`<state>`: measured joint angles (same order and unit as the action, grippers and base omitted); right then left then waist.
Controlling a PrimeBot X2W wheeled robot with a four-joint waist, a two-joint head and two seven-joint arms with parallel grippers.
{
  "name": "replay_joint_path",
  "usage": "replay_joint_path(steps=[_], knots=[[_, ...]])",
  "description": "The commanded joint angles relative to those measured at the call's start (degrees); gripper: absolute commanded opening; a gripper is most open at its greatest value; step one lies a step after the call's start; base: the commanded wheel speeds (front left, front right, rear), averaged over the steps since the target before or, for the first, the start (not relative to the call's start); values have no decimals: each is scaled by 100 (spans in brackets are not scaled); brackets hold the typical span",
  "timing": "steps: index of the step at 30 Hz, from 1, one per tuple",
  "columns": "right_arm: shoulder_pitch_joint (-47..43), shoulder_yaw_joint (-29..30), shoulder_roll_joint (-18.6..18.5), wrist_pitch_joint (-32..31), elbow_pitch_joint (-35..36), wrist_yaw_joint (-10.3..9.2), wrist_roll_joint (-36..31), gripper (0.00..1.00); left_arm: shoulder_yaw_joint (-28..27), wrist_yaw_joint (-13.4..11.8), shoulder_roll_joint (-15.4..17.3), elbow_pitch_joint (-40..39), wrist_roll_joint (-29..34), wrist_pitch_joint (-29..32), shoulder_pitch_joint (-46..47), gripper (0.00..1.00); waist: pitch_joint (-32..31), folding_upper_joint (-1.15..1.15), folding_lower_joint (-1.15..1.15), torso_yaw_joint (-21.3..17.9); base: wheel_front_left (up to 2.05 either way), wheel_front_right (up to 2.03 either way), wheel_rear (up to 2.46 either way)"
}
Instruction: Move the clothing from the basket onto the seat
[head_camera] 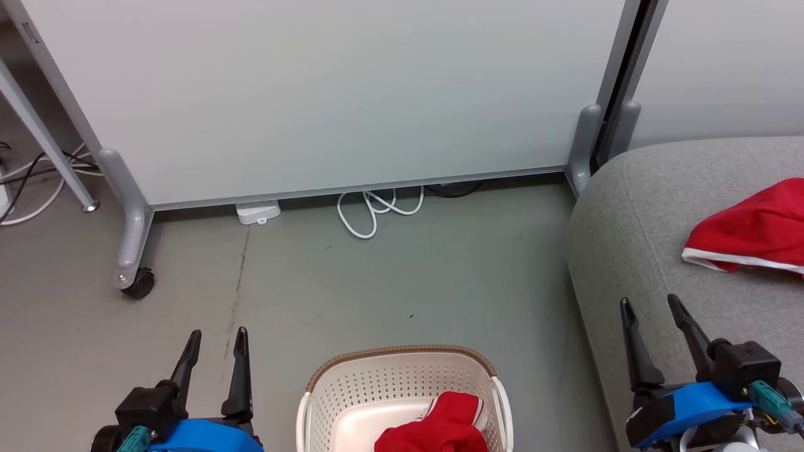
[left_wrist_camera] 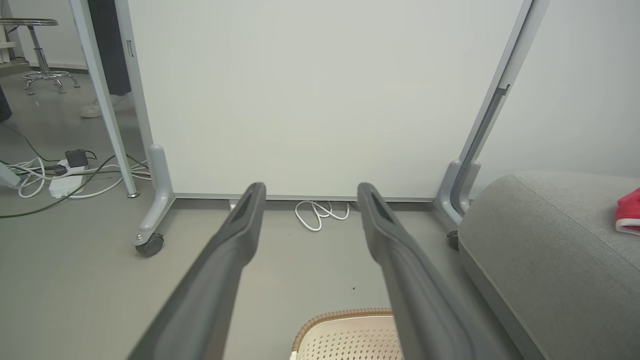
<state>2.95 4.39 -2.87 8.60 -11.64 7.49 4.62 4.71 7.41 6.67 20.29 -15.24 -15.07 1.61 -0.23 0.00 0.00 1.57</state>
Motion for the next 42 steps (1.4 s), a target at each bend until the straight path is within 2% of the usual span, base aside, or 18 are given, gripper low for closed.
replay_joint_path(steps=[1,13,22,29,42], knots=[[-94,8,-4,-16,40,1,-10,100,9,2,2,10,-7,-15,63,100,6,0,0,-7,0,0,0],[-11,-65,-4,-96,117,1,54,100,115,3,30,60,-73,-15,217,100,218,0,0,-111,0,0,0],[215,-207,-4,-96,255,1,123,100,583,3,65,408,-177,-15,613,100,847,0,0,-400,0,0,0],[507,-352,-3,-48,431,1,182,100,1159,3,61,1060,-352,-15,1247,100,1660,0,0,-808,0,0,0],[1015,-727,-2,195,592,2,416,100,2485,1,168,2907,-730,40,2753,100,3152,0,0,-1495,0,0,0]])
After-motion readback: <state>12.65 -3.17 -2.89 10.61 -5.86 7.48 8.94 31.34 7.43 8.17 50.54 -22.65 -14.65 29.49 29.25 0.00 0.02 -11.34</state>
